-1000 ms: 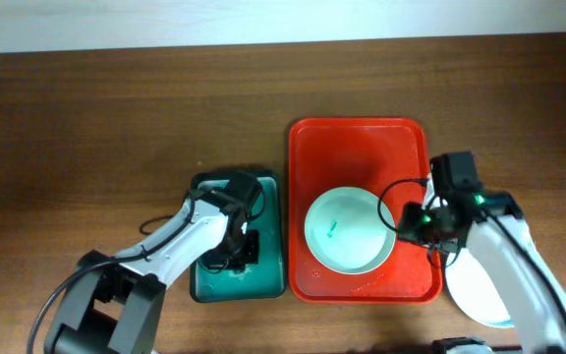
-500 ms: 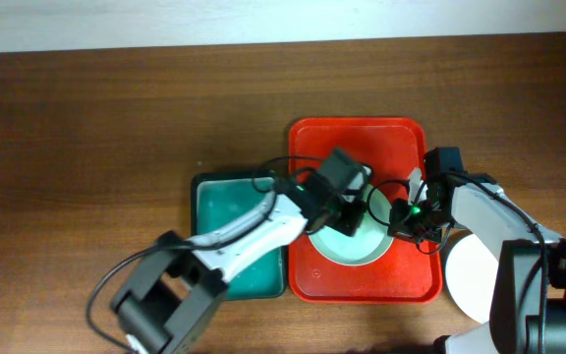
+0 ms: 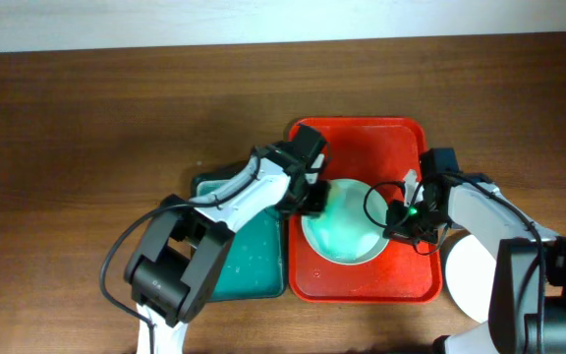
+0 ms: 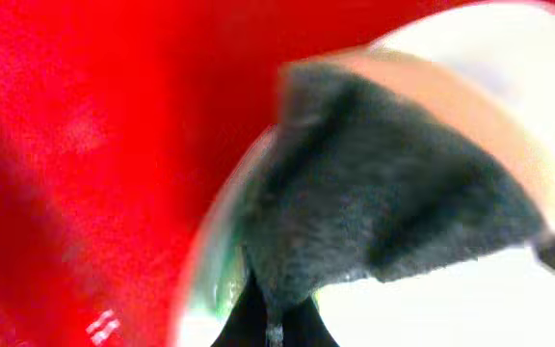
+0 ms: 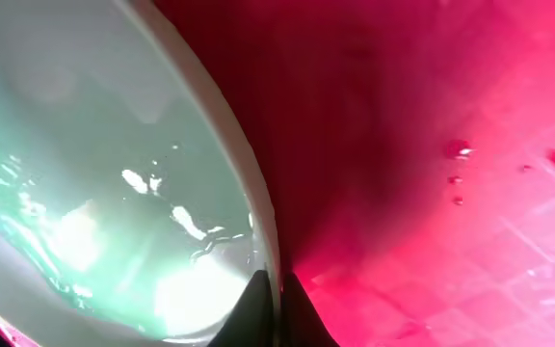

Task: Clean dirty plates on tray and stack at the side
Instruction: 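Scrub the pale green plate with the sponge in the left gripper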

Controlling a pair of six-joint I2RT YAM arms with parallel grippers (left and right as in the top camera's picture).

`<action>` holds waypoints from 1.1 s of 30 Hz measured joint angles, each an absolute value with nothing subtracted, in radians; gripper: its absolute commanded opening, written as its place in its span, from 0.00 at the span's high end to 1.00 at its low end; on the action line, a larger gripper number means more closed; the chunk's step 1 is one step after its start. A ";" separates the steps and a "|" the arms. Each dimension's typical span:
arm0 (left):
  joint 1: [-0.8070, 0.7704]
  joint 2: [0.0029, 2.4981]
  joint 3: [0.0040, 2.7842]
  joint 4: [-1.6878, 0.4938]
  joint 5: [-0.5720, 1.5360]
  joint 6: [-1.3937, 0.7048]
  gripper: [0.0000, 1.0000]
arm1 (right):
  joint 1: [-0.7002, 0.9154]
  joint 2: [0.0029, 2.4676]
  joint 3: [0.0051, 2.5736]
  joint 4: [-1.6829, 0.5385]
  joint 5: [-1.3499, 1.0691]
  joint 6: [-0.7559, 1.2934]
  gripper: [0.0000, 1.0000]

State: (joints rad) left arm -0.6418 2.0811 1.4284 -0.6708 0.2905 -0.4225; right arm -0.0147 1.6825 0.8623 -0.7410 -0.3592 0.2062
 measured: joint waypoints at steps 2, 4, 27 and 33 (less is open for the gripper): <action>-0.736 2.098 1.427 -0.517 0.298 -0.419 1.00 | -0.017 1.682 0.863 -0.743 -0.353 0.206 0.96; -0.831 2.104 1.427 -0.467 0.303 -0.415 1.00 | -0.017 1.682 0.863 -0.744 -0.348 0.205 0.96; -0.746 2.080 1.451 -0.586 0.025 -0.409 1.00 | -0.013 1.688 0.868 -0.740 -0.381 0.204 0.96; -0.785 2.136 1.444 -0.335 0.306 -0.439 1.00 | -0.013 1.687 0.869 -0.743 -0.359 0.183 0.96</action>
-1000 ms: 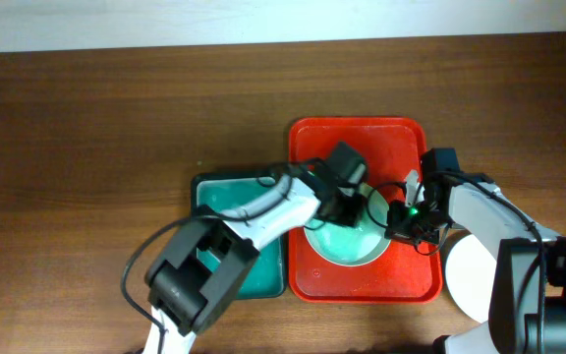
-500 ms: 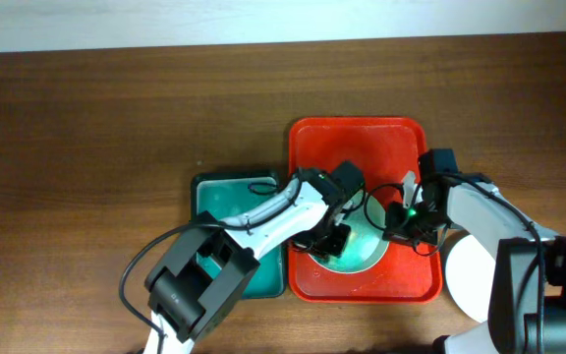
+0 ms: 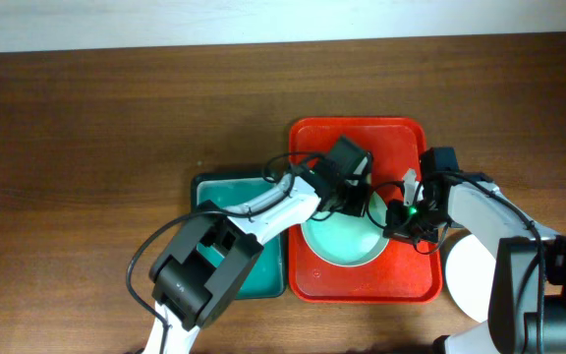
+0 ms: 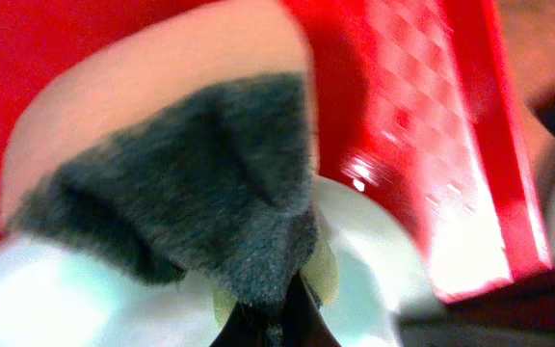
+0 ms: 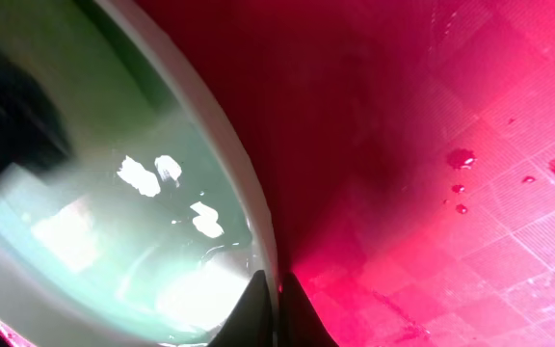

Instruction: Clean dirty plates on tray and stack at the side

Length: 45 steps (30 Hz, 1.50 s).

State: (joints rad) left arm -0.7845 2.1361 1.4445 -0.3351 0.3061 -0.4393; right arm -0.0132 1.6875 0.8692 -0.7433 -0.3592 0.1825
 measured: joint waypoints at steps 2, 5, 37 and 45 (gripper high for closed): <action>-0.794 2.136 1.446 -0.398 0.378 -0.442 1.00 | -0.013 1.687 0.869 -0.749 -0.356 0.177 0.96; -0.741 2.110 1.464 -0.641 0.319 -0.423 1.00 | -0.011 1.688 0.869 -0.751 -0.361 0.169 0.96; -0.389 0.792 1.176 -1.208 -0.102 -0.329 0.01 | 1.151 1.413 1.193 -0.695 0.984 0.471 0.96; -0.389 0.796 1.176 -1.208 -0.148 -0.329 0.01 | 1.306 1.413 1.194 -0.694 1.386 0.438 0.96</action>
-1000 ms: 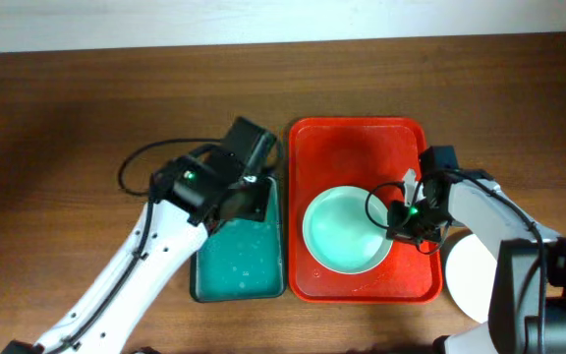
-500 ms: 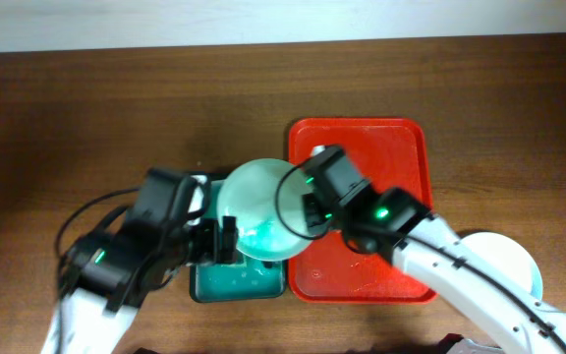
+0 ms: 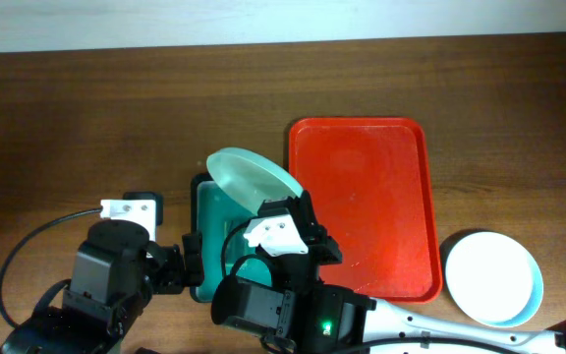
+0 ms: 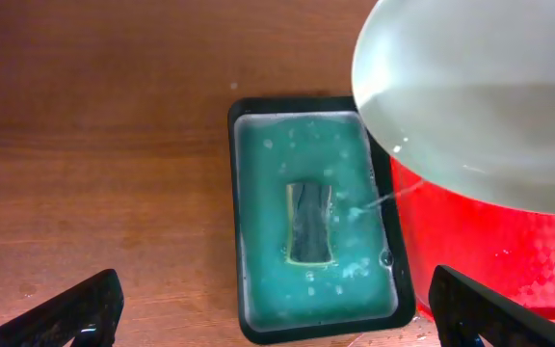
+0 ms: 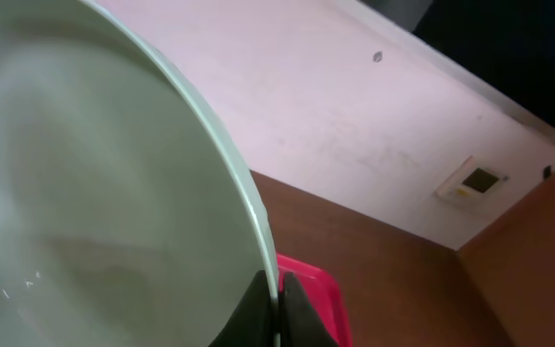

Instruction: Clean dirty plates on tray and stack at the side

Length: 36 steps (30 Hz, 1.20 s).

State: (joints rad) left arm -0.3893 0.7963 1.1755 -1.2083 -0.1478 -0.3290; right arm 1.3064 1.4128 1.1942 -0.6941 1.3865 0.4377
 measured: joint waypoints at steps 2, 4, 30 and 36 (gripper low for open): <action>-0.389 0.796 1.176 -1.208 -0.148 -0.329 0.01 | 1.306 1.413 1.194 -0.694 1.399 0.437 0.96; -0.389 0.796 1.176 -1.209 -0.150 -0.329 0.01 | 1.306 1.413 1.194 -0.694 1.401 0.436 0.96; -0.385 0.796 1.176 -1.212 -0.159 -0.329 0.00 | -1.035 1.183 0.899 -1.238 -0.083 0.431 0.30; -0.385 0.797 1.176 -1.211 -0.158 -0.329 0.00 | -0.852 0.980 1.084 -1.523 -0.616 -0.016 0.02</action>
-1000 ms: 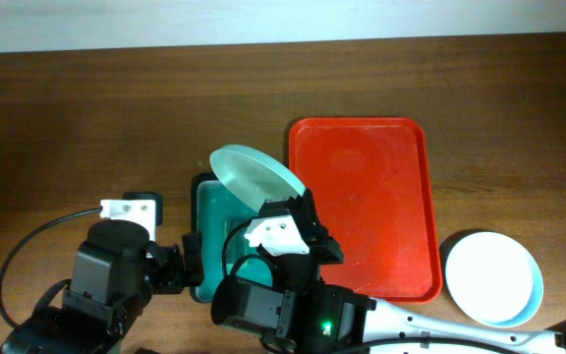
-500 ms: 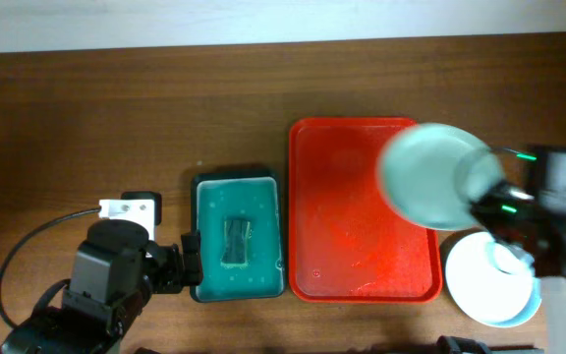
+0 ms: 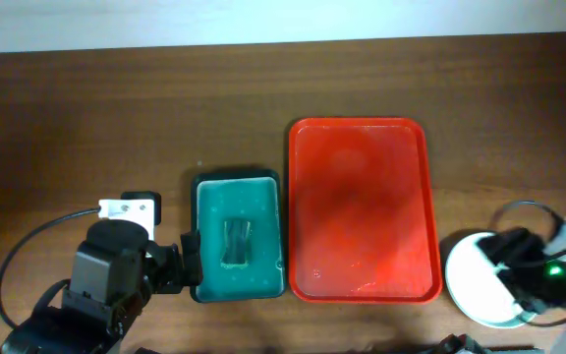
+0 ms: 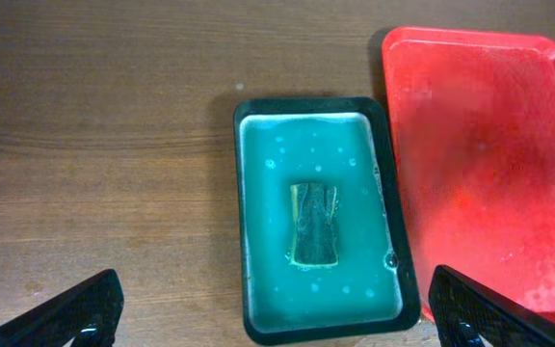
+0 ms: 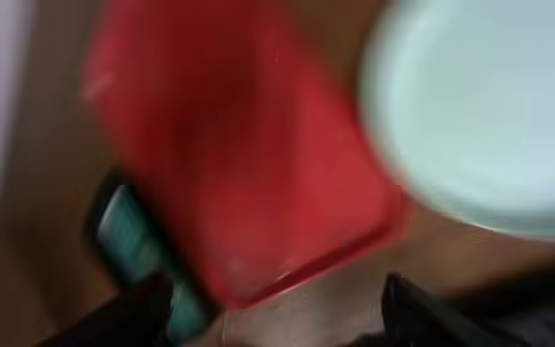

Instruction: Clean dirty plates on tray and stack at the side

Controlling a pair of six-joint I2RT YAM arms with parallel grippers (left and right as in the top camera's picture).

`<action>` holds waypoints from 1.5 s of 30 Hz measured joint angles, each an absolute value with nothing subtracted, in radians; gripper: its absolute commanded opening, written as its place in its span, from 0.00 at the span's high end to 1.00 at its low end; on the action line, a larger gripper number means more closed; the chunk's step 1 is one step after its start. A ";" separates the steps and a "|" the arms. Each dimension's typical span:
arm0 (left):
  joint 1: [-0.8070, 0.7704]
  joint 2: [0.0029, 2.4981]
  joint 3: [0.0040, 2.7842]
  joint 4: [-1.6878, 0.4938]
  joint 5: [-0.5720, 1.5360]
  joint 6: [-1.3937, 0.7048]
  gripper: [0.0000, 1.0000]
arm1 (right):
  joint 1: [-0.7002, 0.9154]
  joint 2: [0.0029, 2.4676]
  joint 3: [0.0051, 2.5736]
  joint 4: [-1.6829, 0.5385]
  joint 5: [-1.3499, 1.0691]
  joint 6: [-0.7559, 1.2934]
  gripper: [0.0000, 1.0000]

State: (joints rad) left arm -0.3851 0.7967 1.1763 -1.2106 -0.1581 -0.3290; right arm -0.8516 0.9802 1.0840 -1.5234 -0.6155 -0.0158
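Note:
The red tray (image 3: 362, 211) lies bare and wet, with no plate on it. A pale plate (image 3: 480, 280) rests on the table to the right of the tray; it appears blurred in the right wrist view as the plate (image 5: 489, 116). My right gripper (image 5: 282, 318) is open and empty, beside that plate's right edge. The grey sponge (image 4: 313, 224) lies in the teal water of the black basin (image 4: 242, 231). My left gripper (image 4: 277, 328) hangs open and empty, high over the basin's near side.
The basin (image 3: 197, 246) stands against the tray's left edge. My left arm (image 3: 111, 285) fills the near left corner, my right arm (image 3: 553, 275) the near right. The wall edge runs along the far side of the brown table (image 3: 116, 118).
The right gripper then held the pale plate tilted over the basin, dripping. Now the plate lies on the table right of the tray and the right gripper is open. The left arm has not moved.
First the left gripper pressed the sponge on a plate in the tray while the right gripper pinched its rim. Then the sponge was at the plate's far side. Later the sponge lay in the basin, the plate held tilted above it. Now the plate rests beside the tray.

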 measured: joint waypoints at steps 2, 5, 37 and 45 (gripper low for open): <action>-0.386 0.797 1.176 -1.209 -0.161 -0.329 0.01 | -0.619 0.781 1.112 -1.542 -0.731 -0.145 0.02; -0.385 0.797 1.176 -1.212 -0.162 -0.329 0.01 | -0.405 0.613 1.121 -1.560 -0.775 -0.198 0.02; -0.363 0.772 1.160 -1.147 -0.191 -0.329 0.01 | -0.062 0.012 0.012 -0.043 -0.493 -0.239 0.02; 0.042 0.130 0.314 -0.256 -0.013 -0.329 0.01 | -0.062 0.012 0.013 -0.044 -0.487 -0.239 0.02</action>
